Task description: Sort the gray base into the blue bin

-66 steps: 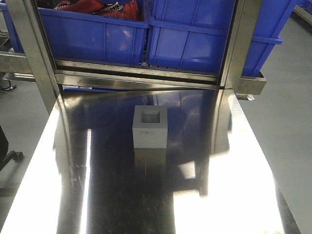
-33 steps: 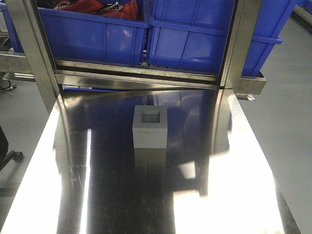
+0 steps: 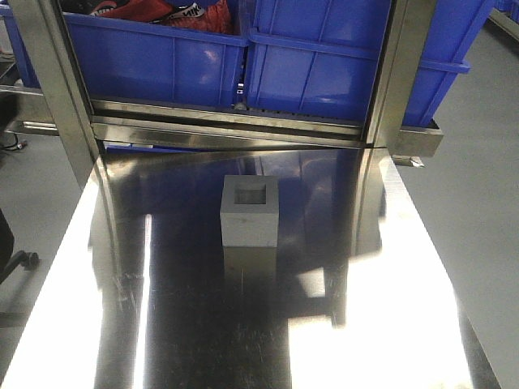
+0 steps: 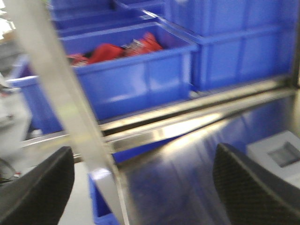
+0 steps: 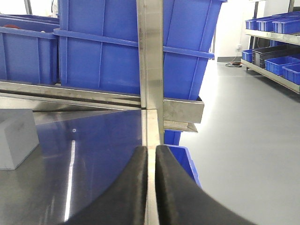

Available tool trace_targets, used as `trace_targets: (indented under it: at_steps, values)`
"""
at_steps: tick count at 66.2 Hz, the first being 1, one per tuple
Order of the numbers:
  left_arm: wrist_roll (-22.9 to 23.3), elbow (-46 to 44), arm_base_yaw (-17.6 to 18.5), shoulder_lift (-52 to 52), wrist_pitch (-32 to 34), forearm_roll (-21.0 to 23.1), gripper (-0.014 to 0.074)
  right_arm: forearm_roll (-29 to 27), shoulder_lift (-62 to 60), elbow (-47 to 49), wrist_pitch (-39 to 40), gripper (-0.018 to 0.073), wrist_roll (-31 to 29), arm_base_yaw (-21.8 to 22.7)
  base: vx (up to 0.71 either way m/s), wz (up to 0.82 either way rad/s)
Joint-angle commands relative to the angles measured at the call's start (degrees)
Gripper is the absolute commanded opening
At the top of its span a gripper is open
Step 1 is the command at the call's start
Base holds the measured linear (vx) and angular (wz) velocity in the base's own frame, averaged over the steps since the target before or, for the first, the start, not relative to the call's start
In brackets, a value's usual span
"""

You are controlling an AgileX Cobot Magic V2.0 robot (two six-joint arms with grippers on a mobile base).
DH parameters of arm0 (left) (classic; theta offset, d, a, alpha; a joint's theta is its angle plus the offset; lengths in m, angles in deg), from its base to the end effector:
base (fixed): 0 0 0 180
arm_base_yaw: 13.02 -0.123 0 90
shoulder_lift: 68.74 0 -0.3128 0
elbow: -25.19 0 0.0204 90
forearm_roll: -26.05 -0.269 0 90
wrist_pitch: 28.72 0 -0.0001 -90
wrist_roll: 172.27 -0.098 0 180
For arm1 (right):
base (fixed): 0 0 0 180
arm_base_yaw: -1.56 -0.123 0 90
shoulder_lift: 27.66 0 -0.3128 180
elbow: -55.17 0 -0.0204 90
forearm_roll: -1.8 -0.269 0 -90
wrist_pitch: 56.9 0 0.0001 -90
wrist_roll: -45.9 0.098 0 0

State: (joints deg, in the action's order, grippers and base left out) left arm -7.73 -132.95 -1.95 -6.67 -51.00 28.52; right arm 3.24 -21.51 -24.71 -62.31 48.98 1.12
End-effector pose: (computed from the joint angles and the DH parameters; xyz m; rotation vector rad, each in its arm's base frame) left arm 0.2086 -0.0425 0.4207 0.4003 1.8096 0.0104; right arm 0.0539 0.0002 0.1929 0.0186 1.5959 0.0264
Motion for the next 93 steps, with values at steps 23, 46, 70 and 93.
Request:
trace_targets:
  at_steps: [23,46,70,93]
  values:
    - [0.1,-17.6,12.8,26.4,2.1,12.5,0.0617,0.4,-0.5,0.2,4.5,-0.0004,-0.4,0.2,0.00,0.00]
    - [0.2,-34.0,13.8,48.7,-4.7,22.6,0.0612,0.4,-0.5,0.2,4.5,-0.0004,-0.4,0.2,0.00,0.00]
    - [10.1,-40.5,13.7,59.5,-7.1,18.1,0.0609,0.4,-0.5,0.2,4.5,-0.0004,-0.4,0.2,0.00,0.00]
    - [12.2,-40.5,13.7,61.5,-8.0,15.9,0.0603,0.4,-0.5,0.2,4.5,-0.0004,-0.4,0.2,0.00,0.00]
